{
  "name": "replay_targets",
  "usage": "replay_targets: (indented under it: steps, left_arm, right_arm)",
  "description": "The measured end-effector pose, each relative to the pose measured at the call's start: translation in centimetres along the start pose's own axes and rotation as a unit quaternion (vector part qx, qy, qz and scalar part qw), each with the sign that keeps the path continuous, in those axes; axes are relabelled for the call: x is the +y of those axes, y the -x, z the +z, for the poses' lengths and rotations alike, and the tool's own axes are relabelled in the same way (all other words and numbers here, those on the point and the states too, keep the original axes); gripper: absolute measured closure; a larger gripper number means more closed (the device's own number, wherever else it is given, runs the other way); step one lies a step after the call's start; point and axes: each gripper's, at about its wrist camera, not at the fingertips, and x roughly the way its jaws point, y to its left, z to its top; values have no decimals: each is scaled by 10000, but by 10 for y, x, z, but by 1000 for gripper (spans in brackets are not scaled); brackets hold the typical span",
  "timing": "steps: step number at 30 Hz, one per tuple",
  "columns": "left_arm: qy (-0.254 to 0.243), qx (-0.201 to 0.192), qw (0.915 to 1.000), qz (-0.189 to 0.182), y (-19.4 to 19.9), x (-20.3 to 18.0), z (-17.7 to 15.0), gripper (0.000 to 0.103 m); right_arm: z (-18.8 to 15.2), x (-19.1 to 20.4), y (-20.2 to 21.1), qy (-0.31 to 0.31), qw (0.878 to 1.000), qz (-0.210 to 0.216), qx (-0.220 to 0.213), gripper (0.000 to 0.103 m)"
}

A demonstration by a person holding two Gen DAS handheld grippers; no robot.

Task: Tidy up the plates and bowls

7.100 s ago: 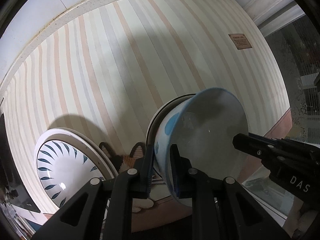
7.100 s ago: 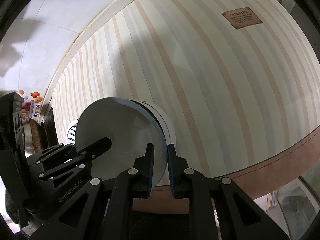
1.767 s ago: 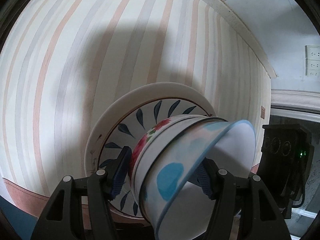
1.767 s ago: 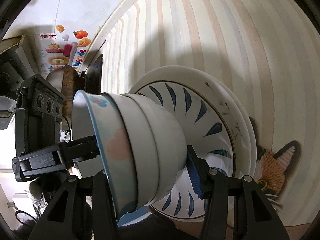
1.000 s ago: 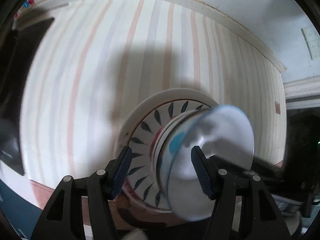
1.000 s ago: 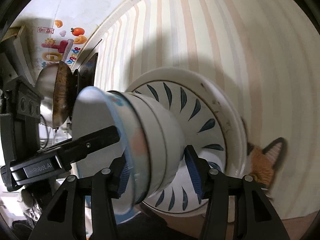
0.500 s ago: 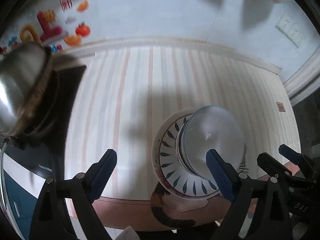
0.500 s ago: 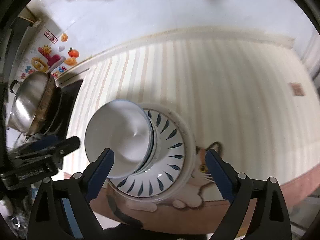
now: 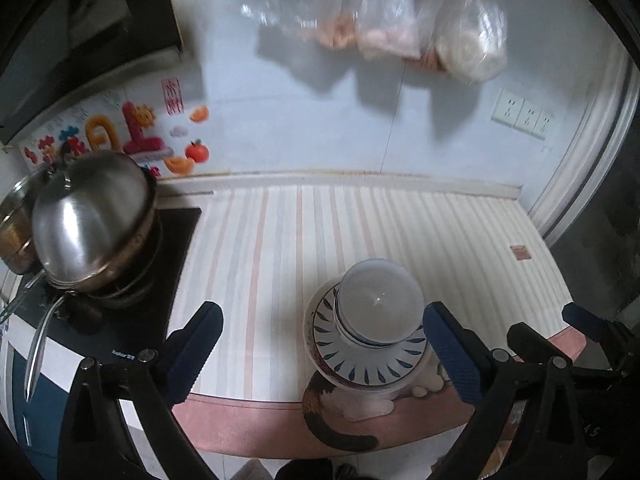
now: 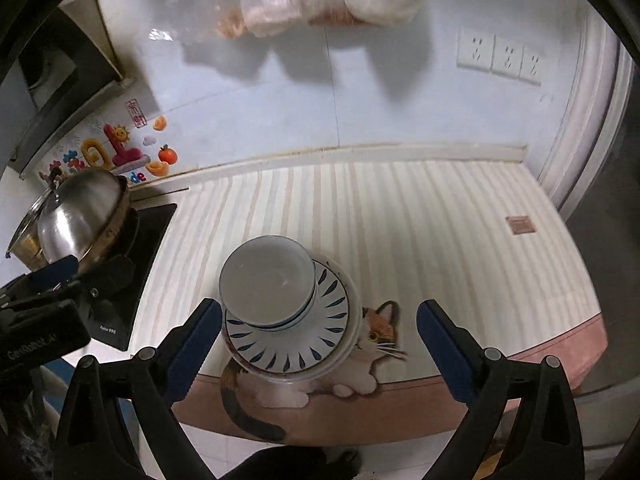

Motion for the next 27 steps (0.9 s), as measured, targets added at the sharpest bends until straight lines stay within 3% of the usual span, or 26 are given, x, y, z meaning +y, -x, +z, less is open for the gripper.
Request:
replay_targets:
  steps: [7,20,27]
  left_arm:
    - [128,-152,9998,80,48,-12,-23,0]
    - [164,-425,9970,619,144,-30,-77,0]
    - [109,-586,9957,713,179,-31,-95,0]
  right_arm:
    - [-17,-8,61,8,9992,128,-378,2]
    - [-69,-14,176,296,9965,359,-699,2]
    - [-93,-8,225,355,9942,269,-980,1]
